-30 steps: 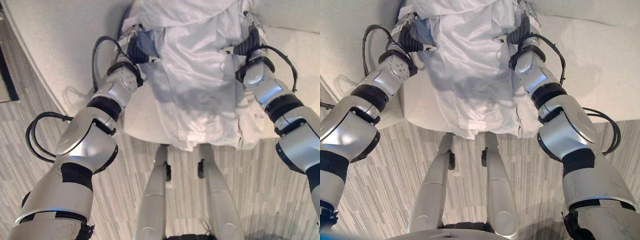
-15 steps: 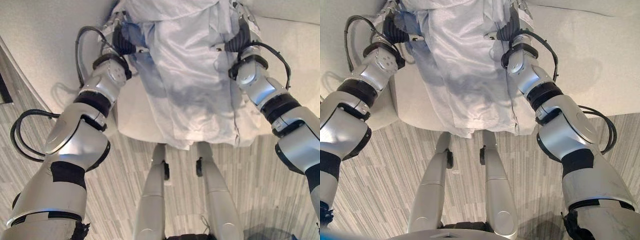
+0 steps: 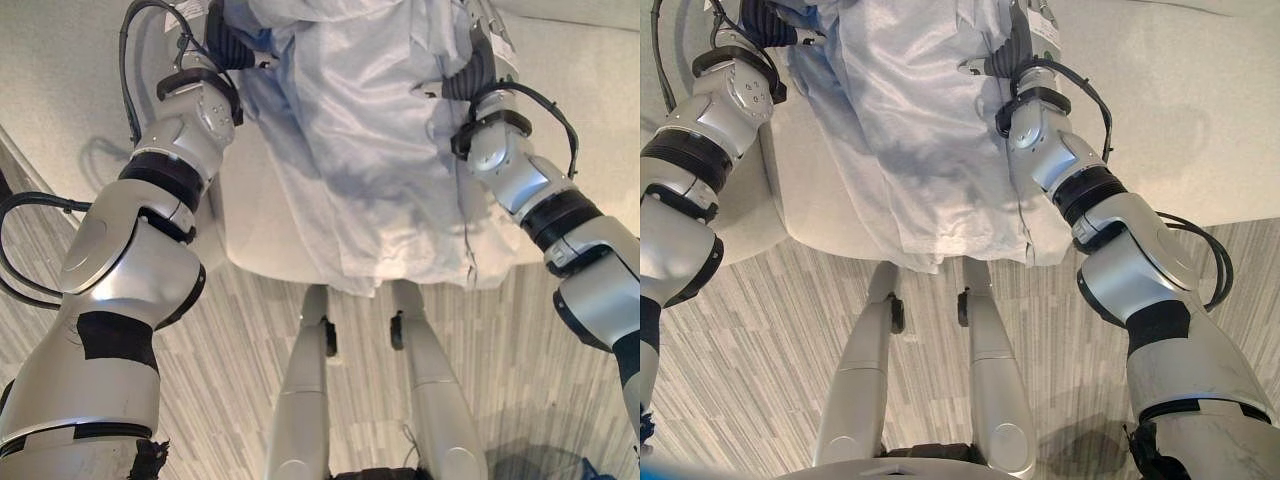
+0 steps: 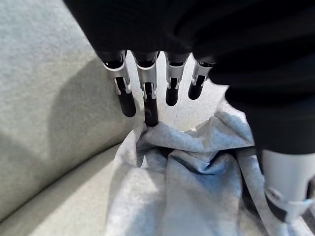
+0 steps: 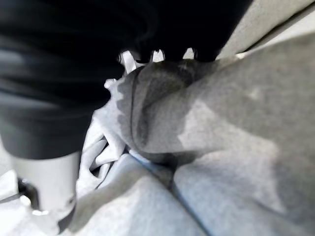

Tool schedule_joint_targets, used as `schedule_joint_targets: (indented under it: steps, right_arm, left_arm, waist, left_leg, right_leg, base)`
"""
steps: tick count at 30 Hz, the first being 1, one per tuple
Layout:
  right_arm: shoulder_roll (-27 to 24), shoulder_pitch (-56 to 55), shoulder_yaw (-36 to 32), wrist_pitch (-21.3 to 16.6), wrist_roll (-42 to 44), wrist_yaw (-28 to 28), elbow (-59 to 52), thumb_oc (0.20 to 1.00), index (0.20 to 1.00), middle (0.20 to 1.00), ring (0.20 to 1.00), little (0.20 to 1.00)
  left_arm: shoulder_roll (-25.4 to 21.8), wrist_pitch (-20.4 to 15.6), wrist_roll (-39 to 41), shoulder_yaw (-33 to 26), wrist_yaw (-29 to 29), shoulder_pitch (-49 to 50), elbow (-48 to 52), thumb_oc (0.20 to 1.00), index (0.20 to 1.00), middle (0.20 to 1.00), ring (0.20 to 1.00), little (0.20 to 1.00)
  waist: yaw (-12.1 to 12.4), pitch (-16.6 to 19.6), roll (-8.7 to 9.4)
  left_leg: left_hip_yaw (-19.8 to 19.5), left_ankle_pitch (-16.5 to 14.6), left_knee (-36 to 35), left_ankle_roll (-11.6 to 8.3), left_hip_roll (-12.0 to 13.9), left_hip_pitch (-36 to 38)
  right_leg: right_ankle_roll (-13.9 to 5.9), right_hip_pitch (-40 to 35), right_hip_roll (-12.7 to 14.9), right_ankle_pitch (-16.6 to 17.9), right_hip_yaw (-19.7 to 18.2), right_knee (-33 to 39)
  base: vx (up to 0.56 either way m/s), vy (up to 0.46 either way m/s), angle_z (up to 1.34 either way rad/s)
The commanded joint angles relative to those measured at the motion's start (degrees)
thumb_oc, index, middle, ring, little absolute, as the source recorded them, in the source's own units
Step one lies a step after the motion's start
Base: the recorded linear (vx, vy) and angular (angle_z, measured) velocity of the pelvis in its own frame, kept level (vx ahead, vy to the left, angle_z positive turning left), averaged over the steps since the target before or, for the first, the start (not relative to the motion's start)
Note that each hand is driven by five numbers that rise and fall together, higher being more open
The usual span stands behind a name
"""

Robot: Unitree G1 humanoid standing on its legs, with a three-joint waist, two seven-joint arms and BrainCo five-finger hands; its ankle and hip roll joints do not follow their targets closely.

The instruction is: Hang the clothes on the sofa on the clothes rack.

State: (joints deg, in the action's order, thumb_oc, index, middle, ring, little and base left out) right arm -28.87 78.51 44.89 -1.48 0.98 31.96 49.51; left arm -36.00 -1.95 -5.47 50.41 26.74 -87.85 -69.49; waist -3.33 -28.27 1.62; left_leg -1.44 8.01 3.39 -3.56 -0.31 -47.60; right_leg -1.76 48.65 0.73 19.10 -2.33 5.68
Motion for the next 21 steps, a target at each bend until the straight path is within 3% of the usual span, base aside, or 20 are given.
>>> schedule_joint_targets:
  steps: [1, 11, 12, 13, 14, 21]
  right_arm:
    - [3.4, 0.7, -2.5, -3.7, -2.8, -0.1, -5.1, 1.0, 1.0, 1.0, 1.0, 1.0]
    - [1.4, -2.7, -6.5, -4.0, -3.0, 1.6, -11.6, 1.0, 1.0, 1.0, 1.0, 1.0]
    - [1.4, -3.1, -6.8, -4.2, -2.6, 1.4, -12.1, 1.0, 1.0, 1.0, 1.0, 1.0]
    - [1.4, -3.6, -7.3, -4.8, -2.1, 1.2, -13.3, 0.473, 0.473, 0.473, 0.473, 0.473]
    - [1.3, -4.0, -7.7, -5.3, -1.9, 1.2, -14.1, 0.2, 0.2, 0.2, 0.2, 0.2]
    - [0.8, -4.9, -8.6, -5.9, -1.5, 0.9, -16.6, 0.2, 0.2, 0.2, 0.2, 0.2]
  left_arm:
    - [-2.2, 0.1, -3.1, 1.6, 2.1, -7.4, -3.2, 1.0, 1.0, 1.0, 1.0, 1.0]
    - [1.2, 1.4, -5.3, 2.3, 1.8, -9.3, -3.1, 1.0, 1.0, 1.0, 1.0, 1.0]
    - [1.5, 1.3, -5.5, 2.4, 1.7, -9.5, -2.9, 0.931, 0.931, 0.931, 0.931, 0.931]
    - [2.2, 1.4, -5.7, 2.6, 1.4, -9.9, -2.7, 0.2, 0.2, 0.2, 0.2, 0.2]
    - [2.5, 1.4, -5.7, 2.5, 1.3, -9.9, -2.7, 0.2, 0.2, 0.2, 0.2, 0.2]
    - [3.0, 1.5, -5.8, 2.4, 1.0, -10.1, -2.6, 0.2, 0.2, 0.2, 0.2, 0.2]
  waist:
    - [0.5, -1.2, 0.58]
    - [-0.5, -1.5, 0.25]
    - [-0.6, -1.5, 0.18]
    - [-0.7, -1.5, 0.04]
    - [-0.7, -1.5, 0.0]
    - [-0.8, -1.3, -0.1]
  left_leg:
    - [-4.2, 3.2, -8.4, 0.5, -1.7, 4.3]
    - [-2.2, 3.3, -8.4, -0.4, -1.5, 1.8]
    - [-2.0, 3.2, -8.4, -0.39, -1.5, 1.6]
    - [-1.7, 3.7, -8.4, -0.52, -1.5, 1.1]
    - [-1.7, 3.7, -8.4, -0.62, -1.4, 1.1]
    - [-1.4, 3.3, -8.4, -0.82, -1.1, 1.3]
  right_leg:
    - [-7.48, -4.5, 1.7, -6.4, -0.6, -0.7]
    - [-7.75, -2.8, 2.3, -6.1, 0.8, -0.7]
    - [-7.71, -2.8, 2.4, -6.1, 1.0, -0.7]
    - [-7.71, -2.5, 2.6, -5.8, 1.3, -0.7]
    - [-7.72, -2.7, 2.6, -5.8, 1.4, -0.7]
    - [-7.66, -2.9, 2.6, -6.0, 1.9, -0.7]
  base:
    - [0.0, 0.0, 0.0]
    - [0.0, -0.011, 0.02]
    - [-0.02, -0.067, 0.07]
    - [-0.03, -0.056, 0.1]
    - [-0.02, -0.051, 0.1]
    - [0.0, -0.016, 0.01]
